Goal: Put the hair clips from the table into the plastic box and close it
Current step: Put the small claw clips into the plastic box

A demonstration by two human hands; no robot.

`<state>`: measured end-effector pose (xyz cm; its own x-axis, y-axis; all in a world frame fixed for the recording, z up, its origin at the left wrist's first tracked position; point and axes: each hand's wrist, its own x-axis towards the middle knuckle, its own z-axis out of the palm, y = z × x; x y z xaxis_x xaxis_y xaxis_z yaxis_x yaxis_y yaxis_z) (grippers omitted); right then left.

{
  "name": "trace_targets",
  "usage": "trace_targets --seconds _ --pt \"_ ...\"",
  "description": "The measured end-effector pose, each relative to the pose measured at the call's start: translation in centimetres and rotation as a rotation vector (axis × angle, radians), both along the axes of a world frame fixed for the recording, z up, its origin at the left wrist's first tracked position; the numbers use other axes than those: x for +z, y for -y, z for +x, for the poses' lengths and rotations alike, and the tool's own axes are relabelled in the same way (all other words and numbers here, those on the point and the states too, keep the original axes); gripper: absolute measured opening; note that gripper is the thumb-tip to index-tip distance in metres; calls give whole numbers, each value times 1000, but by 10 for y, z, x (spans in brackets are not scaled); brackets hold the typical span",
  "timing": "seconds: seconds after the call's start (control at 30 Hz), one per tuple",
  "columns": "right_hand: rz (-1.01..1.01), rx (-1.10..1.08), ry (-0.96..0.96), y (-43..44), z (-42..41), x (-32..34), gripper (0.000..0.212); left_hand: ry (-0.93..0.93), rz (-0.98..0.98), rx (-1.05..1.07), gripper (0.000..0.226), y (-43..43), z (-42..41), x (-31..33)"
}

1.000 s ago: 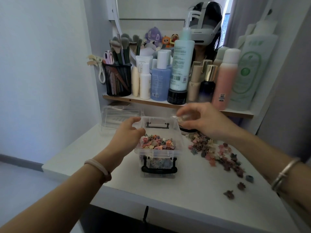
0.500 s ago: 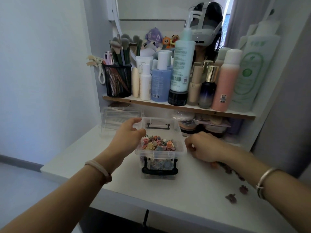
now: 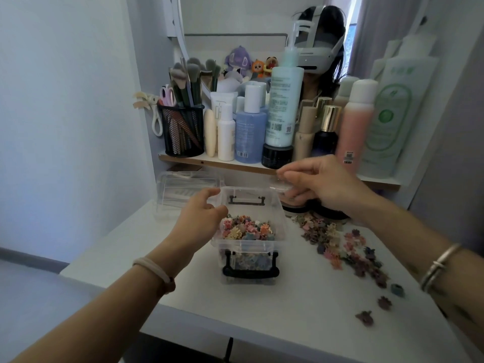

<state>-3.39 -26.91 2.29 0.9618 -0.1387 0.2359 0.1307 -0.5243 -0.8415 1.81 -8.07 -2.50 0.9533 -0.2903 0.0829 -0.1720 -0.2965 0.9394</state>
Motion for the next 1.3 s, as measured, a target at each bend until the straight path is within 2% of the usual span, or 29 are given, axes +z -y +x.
trace_targets --seconds 0.03,0.13,0.2,0.3,0.43,0.67,0.8,0.97,1.1,1.2,1.3 --pt "-58 -51 -19 5 2 -5 16 5 2 3 47 0 1 -1" --pt "-609 -132 -175 22 10 -30 28 3 9 6 47 1 5 -1" --pt "-848 -107 -276 28 17 -49 35 -1 12 6 48 3 9 -2" --pt "-997 -55 -322 30 26 -66 36 -2 12 -2 48 5 11 -2" --pt "-1066 -39 -293 27 32 -70 25 3 18 -14 48 4 14 -3" --pt "-896 78 -456 23 26 -54 23 6 22 -24 49 3 14 -3" --pt "-848 71 -456 23 20 -54 19 7 40 -30 49 2 13 -3" --pt "-782 1 -340 22 16 -45 24 3 38 -26 49 1 12 -3" --pt "-581 -116 -90 13 13 -22 15 -4 37 -22 50 1 11 -3" --pt "-304 -10 60 -3 9 -3 14 -9 42 -26 50 1 9 -2" --pt "-266 114 14 -13 10 2 8 -20 53 -25 50 0 7 -1"
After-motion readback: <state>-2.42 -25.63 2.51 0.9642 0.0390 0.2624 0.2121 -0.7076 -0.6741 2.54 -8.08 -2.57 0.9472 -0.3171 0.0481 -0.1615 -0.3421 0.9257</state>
